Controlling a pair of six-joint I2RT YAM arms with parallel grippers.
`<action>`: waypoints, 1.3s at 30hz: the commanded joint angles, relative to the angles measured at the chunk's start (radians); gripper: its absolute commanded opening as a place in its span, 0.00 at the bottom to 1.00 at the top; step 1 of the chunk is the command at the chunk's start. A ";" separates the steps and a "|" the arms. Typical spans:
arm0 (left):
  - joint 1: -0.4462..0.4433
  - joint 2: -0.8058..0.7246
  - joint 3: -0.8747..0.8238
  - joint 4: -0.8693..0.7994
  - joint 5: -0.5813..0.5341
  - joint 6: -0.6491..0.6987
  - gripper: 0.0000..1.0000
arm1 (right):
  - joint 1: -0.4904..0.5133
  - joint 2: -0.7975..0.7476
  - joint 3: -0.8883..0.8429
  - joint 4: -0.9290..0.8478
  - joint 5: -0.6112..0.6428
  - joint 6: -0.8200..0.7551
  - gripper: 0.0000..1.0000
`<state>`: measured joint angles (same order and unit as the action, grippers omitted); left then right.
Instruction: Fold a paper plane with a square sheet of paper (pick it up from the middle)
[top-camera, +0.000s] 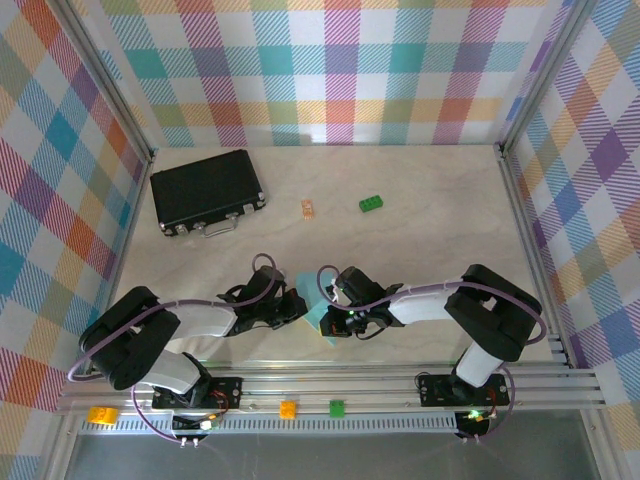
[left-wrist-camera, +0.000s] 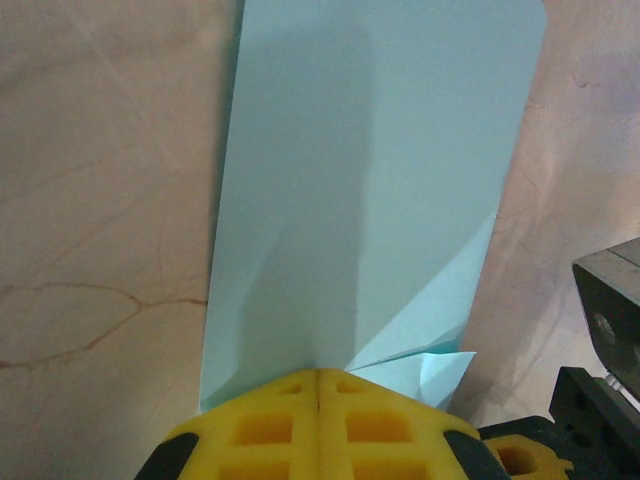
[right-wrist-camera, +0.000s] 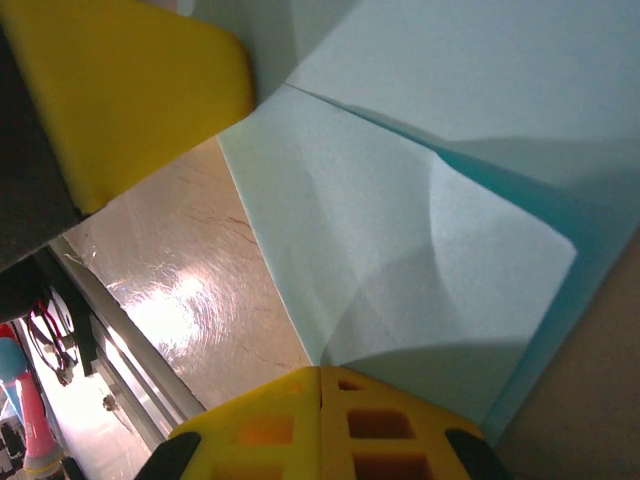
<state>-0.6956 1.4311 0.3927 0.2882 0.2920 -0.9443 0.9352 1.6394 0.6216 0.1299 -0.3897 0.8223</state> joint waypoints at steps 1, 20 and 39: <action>0.056 0.012 -0.023 -0.056 -0.072 0.027 0.00 | -0.002 0.010 -0.047 -0.143 0.061 -0.012 0.03; -0.031 -0.294 0.035 -0.213 -0.097 0.059 0.00 | -0.009 0.029 0.008 -0.195 0.015 -0.116 0.04; -0.124 0.011 0.063 -0.276 -0.192 0.078 0.00 | -0.020 -0.039 0.076 -0.169 -0.077 -0.014 0.10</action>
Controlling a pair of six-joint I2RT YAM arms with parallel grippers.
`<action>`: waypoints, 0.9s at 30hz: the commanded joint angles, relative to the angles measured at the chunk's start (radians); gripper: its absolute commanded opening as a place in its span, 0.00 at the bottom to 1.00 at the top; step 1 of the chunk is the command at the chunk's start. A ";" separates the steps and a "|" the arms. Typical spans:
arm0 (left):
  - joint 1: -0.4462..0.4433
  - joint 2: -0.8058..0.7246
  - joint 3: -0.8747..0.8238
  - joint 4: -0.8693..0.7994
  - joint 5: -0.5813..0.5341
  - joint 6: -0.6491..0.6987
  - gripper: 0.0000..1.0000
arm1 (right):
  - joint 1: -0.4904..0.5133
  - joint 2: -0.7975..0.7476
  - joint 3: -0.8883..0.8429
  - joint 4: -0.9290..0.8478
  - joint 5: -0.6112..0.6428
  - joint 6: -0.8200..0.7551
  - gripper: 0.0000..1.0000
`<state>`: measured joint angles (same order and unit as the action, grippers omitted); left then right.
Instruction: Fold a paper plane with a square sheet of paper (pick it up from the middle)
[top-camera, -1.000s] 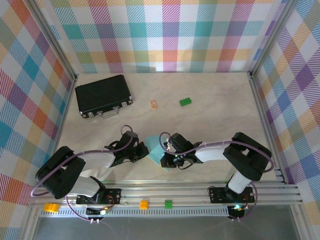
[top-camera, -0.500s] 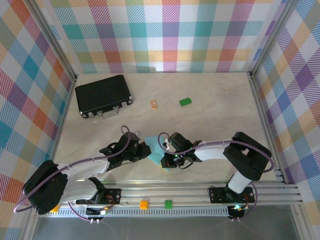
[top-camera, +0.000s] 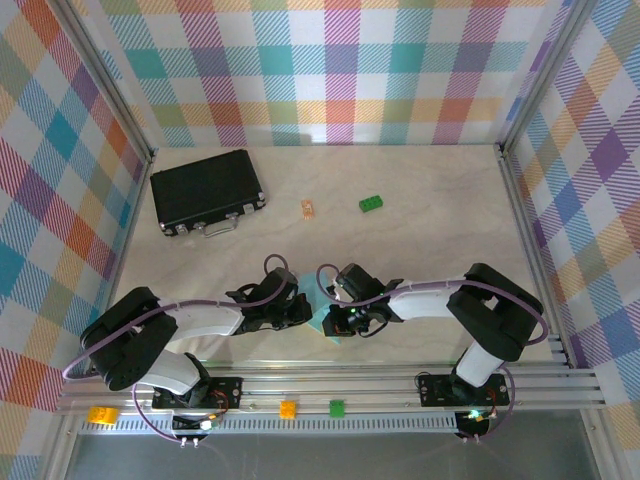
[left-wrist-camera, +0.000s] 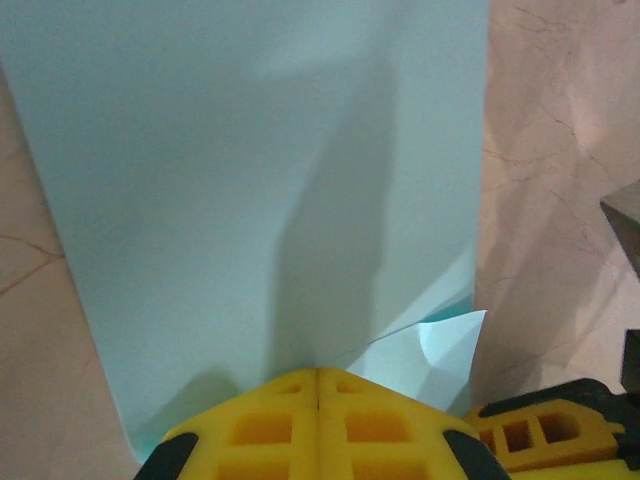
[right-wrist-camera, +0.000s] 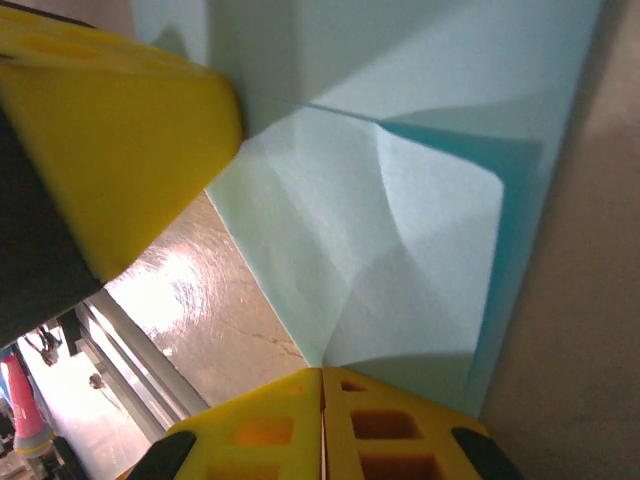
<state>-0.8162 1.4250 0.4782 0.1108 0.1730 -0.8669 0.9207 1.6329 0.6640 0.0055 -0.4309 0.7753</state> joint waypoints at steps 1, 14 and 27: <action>-0.004 0.016 -0.038 -0.080 -0.069 -0.005 0.00 | -0.006 -0.045 0.045 -0.036 -0.046 0.043 0.09; -0.004 0.026 -0.062 -0.031 -0.048 -0.028 0.00 | 0.010 0.109 0.074 0.050 -0.024 0.083 0.06; -0.002 0.061 -0.102 -0.057 -0.120 -0.084 0.00 | -0.004 -0.080 -0.150 0.072 -0.047 0.030 0.14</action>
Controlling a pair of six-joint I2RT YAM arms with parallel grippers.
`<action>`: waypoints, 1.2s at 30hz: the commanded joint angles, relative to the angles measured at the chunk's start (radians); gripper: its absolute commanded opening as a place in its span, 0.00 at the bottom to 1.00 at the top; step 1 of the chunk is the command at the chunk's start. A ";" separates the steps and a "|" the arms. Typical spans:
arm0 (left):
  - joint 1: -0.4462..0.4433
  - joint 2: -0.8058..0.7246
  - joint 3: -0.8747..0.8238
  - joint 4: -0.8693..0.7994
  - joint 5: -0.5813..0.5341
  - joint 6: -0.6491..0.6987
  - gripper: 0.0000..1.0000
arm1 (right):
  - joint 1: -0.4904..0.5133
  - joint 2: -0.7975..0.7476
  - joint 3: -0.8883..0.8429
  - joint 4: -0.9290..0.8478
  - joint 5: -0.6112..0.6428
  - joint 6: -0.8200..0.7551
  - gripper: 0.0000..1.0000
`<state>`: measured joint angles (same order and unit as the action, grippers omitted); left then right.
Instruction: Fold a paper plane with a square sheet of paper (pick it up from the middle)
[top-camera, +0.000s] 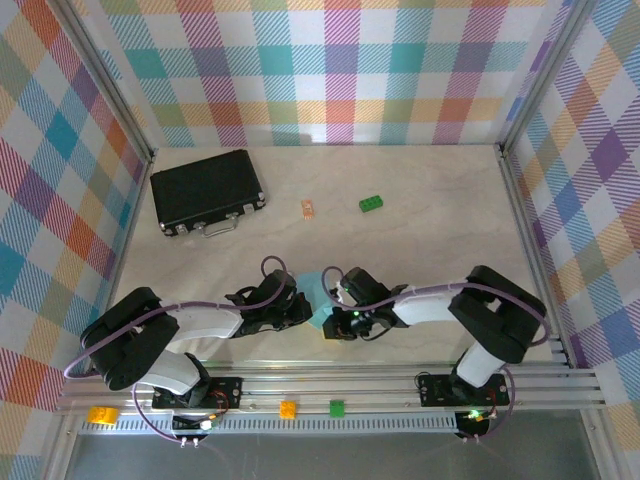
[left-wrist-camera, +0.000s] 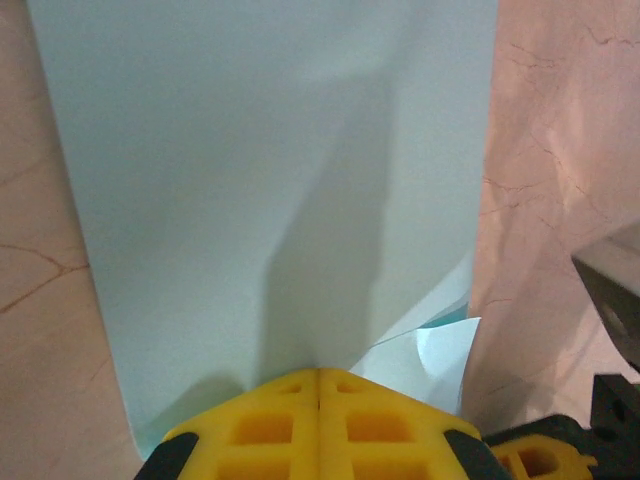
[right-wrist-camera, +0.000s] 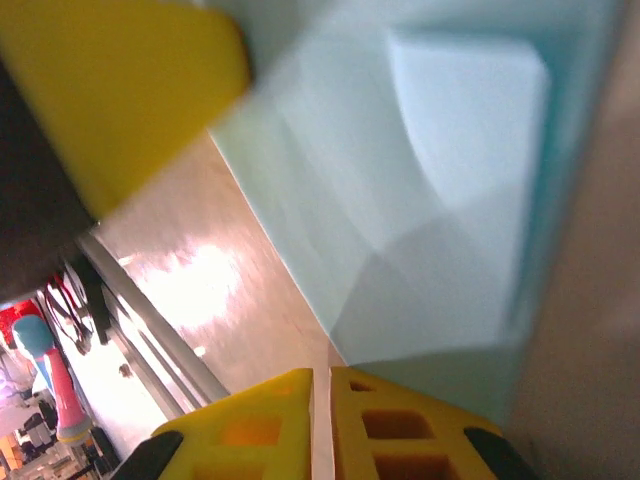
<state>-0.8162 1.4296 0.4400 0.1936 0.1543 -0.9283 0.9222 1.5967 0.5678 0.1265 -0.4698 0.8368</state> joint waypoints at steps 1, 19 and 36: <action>-0.003 0.058 -0.074 -0.120 -0.096 -0.032 0.00 | -0.009 -0.070 -0.082 -0.045 -0.010 -0.035 0.14; -0.026 -0.189 -0.061 -0.050 -0.089 -0.100 0.08 | -0.058 -0.257 0.018 -0.279 0.200 -0.140 0.41; 0.262 -0.247 -0.013 -0.197 0.272 0.084 0.47 | -0.143 -0.003 0.182 -0.119 0.080 -0.181 0.51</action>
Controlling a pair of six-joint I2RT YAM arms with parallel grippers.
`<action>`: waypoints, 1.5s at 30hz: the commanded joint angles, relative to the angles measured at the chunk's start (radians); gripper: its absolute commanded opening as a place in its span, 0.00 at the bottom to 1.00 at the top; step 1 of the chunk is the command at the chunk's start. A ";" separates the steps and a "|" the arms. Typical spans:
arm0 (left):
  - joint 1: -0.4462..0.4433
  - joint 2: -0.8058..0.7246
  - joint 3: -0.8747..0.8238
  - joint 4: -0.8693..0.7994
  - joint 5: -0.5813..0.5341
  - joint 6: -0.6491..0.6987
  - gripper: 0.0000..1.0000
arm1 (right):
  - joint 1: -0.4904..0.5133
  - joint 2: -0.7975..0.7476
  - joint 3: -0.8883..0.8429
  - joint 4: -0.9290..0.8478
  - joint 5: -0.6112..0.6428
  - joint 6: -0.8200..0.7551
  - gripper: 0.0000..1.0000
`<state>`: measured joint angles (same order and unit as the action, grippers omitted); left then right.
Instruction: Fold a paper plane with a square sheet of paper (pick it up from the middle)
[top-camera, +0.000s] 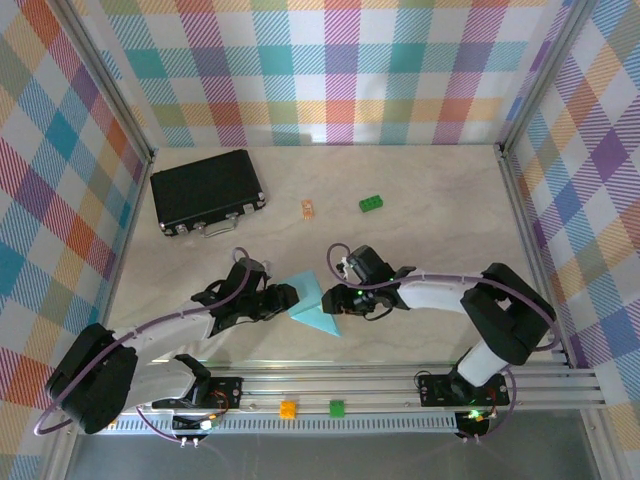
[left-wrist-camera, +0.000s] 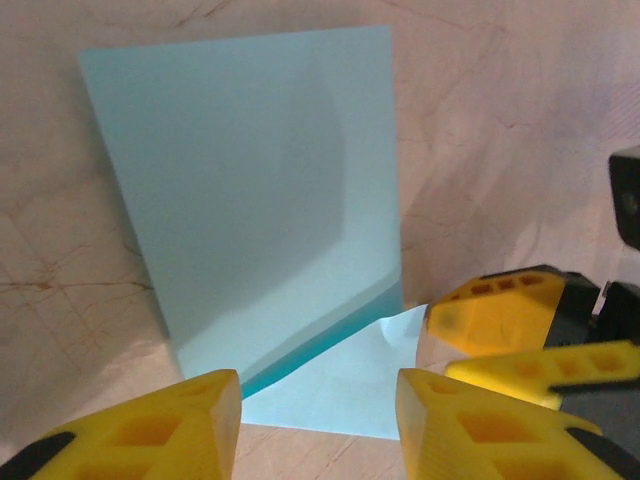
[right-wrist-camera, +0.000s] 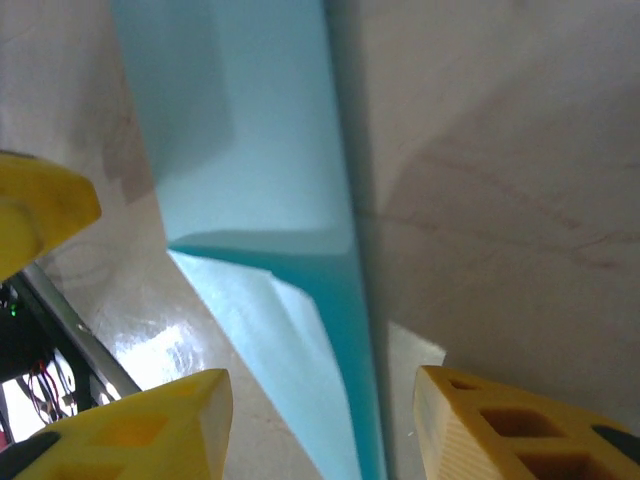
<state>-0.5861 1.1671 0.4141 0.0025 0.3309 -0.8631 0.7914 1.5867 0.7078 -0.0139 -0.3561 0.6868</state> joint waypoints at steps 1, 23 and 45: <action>0.042 0.026 0.018 -0.011 0.105 0.026 0.48 | -0.012 0.009 0.047 0.016 -0.033 -0.033 0.49; 0.065 0.165 0.029 0.100 0.100 -0.020 0.46 | -0.012 -0.008 -0.034 0.068 -0.021 0.025 0.47; 0.066 0.216 0.077 0.288 0.242 -0.069 0.42 | -0.011 -0.181 -0.082 -0.008 0.101 0.008 0.47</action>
<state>-0.5312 1.3453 0.4652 0.2245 0.5163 -0.9218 0.7784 1.4322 0.6323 0.0113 -0.2810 0.7090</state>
